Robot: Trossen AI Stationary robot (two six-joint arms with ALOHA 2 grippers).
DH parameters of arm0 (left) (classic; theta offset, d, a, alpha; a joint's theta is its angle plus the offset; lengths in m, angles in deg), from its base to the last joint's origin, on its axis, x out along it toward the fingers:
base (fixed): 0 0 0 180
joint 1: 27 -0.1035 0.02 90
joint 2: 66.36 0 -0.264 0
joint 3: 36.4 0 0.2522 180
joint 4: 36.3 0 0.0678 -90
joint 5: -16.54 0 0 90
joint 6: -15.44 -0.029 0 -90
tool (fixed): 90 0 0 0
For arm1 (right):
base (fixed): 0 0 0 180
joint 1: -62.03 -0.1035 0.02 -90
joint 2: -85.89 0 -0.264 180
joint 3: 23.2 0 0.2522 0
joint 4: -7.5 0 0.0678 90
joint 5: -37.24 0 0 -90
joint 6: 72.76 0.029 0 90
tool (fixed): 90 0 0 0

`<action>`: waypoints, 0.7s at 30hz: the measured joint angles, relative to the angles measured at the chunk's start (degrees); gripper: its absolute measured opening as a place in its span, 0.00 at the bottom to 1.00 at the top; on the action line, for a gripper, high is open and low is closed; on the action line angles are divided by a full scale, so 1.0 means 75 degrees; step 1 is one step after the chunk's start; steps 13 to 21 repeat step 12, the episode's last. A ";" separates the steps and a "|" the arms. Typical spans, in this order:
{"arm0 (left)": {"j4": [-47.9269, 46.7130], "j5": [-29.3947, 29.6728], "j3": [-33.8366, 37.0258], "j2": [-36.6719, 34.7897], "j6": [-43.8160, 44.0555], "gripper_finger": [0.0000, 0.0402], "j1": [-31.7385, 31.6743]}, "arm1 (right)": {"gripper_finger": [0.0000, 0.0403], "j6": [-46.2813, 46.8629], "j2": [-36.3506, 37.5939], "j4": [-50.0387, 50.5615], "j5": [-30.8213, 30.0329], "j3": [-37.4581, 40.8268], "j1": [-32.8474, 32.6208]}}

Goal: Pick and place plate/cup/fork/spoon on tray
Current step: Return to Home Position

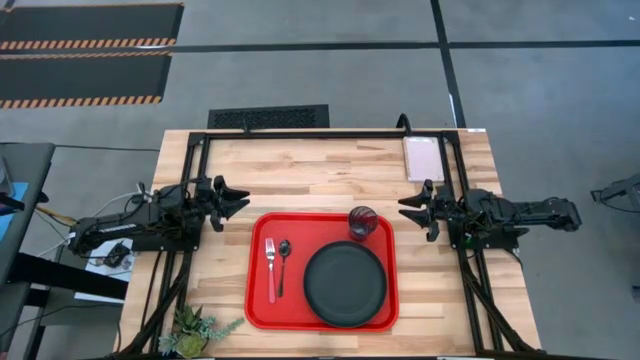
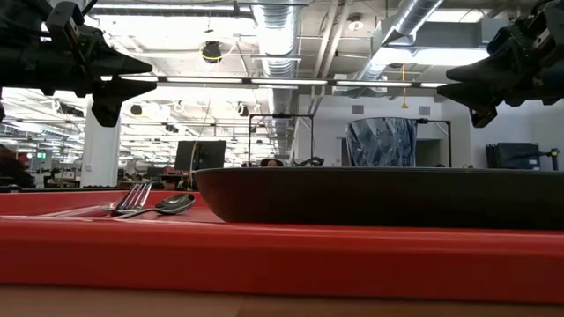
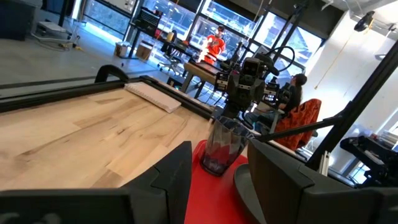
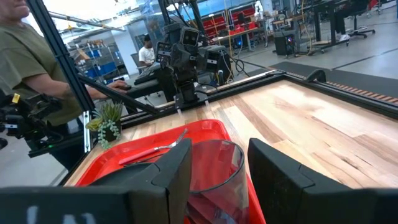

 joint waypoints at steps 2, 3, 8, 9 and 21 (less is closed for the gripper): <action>0.0000 0.0001 0.0000 0.0000 -0.0001 0.36 0.0001 | 0.45 0.0001 -0.0001 0.0001 0.0000 0.0000 -0.0001; -0.0001 0.0000 0.0000 -0.0001 0.0000 0.36 0.0000 | 0.45 0.0001 0.0001 0.0001 0.0000 0.0000 0.0001; 0.0002 0.0003 0.0000 0.0001 -0.0001 0.36 0.0000 | 0.45 0.0001 -0.0002 0.0001 0.0000 0.0000 0.0001; 0.0002 0.0000 0.0000 0.0001 0.0000 0.36 0.0001 | 0.45 0.0001 -0.0002 0.0002 0.0000 0.0000 -0.0001; -0.0001 0.0000 0.0000 -0.0002 0.0001 0.36 0.0000 | 0.45 0.0001 -0.0002 0.0003 0.0000 0.0000 -0.0002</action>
